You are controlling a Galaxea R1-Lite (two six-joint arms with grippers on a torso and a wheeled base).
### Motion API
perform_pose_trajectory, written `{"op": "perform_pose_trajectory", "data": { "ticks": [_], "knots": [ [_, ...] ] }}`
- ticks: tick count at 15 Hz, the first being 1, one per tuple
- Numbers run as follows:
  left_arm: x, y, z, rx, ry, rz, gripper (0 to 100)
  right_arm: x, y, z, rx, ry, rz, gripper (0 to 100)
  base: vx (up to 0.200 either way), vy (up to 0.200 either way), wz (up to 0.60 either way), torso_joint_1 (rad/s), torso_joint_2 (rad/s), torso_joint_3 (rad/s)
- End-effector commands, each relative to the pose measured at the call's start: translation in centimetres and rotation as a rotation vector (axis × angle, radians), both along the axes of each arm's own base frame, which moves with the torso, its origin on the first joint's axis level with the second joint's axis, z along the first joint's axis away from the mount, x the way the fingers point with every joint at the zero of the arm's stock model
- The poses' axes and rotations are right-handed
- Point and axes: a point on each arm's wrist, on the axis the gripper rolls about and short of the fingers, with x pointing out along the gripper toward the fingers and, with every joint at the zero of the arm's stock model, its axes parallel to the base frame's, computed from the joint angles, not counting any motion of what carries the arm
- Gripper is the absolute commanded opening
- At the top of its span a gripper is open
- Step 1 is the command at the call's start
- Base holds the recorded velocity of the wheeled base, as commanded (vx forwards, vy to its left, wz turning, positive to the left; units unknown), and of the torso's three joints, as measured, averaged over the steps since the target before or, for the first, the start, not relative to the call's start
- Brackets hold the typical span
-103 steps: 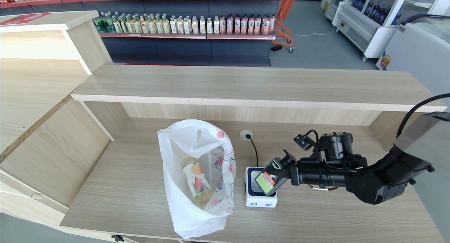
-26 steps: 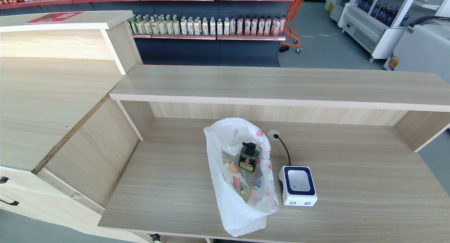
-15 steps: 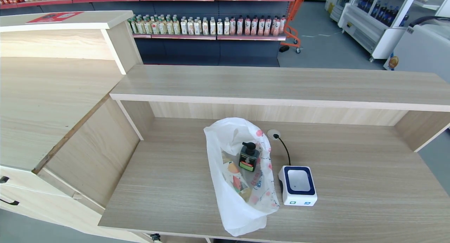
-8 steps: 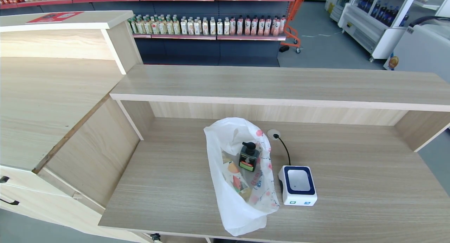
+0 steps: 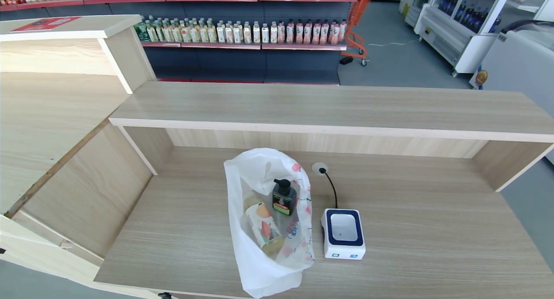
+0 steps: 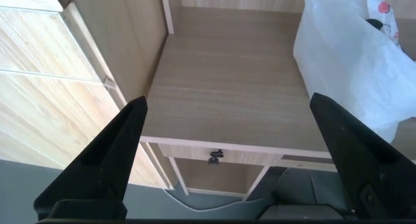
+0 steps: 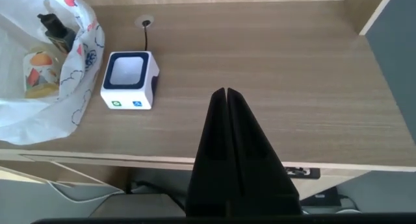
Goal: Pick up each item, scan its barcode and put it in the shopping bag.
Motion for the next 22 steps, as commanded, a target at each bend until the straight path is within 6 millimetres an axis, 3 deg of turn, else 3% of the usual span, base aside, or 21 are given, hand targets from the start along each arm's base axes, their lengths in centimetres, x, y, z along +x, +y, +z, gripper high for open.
{"op": "perform_pose_trajectory", "data": {
  "ticks": [1,6,9,22],
  "knots": [
    [0.0,0.0,0.0,0.0,0.0,0.0,100,0.03,0.0,0.02,0.0,0.003,0.001,0,0.0,-0.2,0.0,0.007,0.0,0.002],
    [0.0,0.0,0.0,-0.006,0.0,0.0,100,0.03,0.0,0.02,0.0,0.003,0.001,0,0.0,-0.04,0.0,0.0,0.0,0.0],
    [0.0,0.0,0.0,-0.006,0.0,0.0,100,0.03,0.0,0.02,0.0,0.003,0.0,0,0.2,0.0,0.0,-0.001,0.01,0.007],
    [0.0,0.0,0.0,-0.006,0.0,0.0,100,0.03,0.0,0.02,0.003,0.003,0.0,0,0.0,0.0,0.0,0.0,0.0,0.0]
  ]
}}
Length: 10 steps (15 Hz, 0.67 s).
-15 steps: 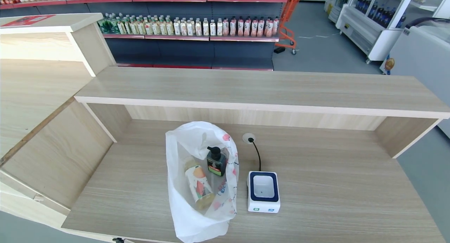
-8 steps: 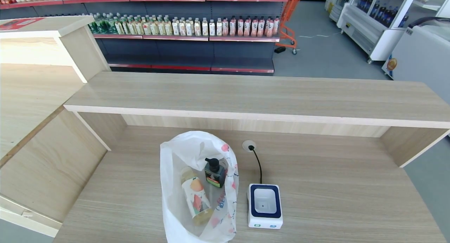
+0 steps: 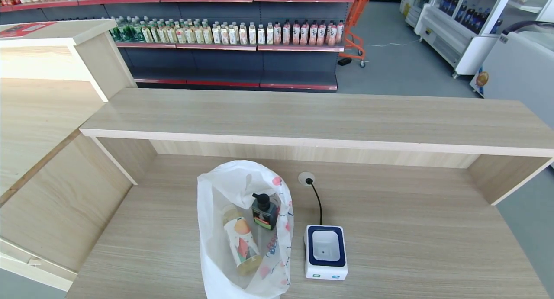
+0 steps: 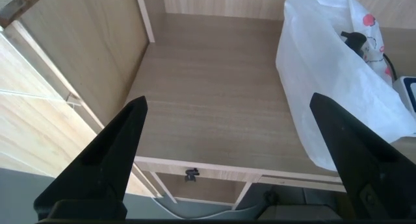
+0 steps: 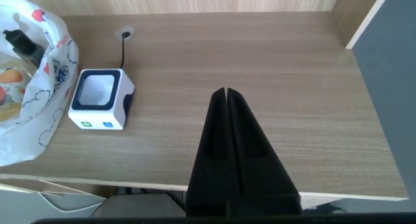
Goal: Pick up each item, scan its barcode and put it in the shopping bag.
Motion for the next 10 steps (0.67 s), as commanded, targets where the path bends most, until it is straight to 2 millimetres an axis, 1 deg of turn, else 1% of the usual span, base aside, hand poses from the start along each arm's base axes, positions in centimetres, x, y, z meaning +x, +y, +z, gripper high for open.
{"op": "perform_pose_trajectory", "data": {
  "ticks": [1,10],
  "knots": [
    [0.0,0.0,0.0,0.0,0.0,0.001,100,0.01,0.0,0.01,0.0,0.001,0.0,0,0.0,0.0,0.0,0.0,0.0,0.0],
    [0.0,0.0,0.0,0.0,0.0,0.001,100,0.01,0.0,0.01,-0.002,0.001,0.0,0,0.0,0.0,0.0,0.0,0.0,0.0]
  ]
}}
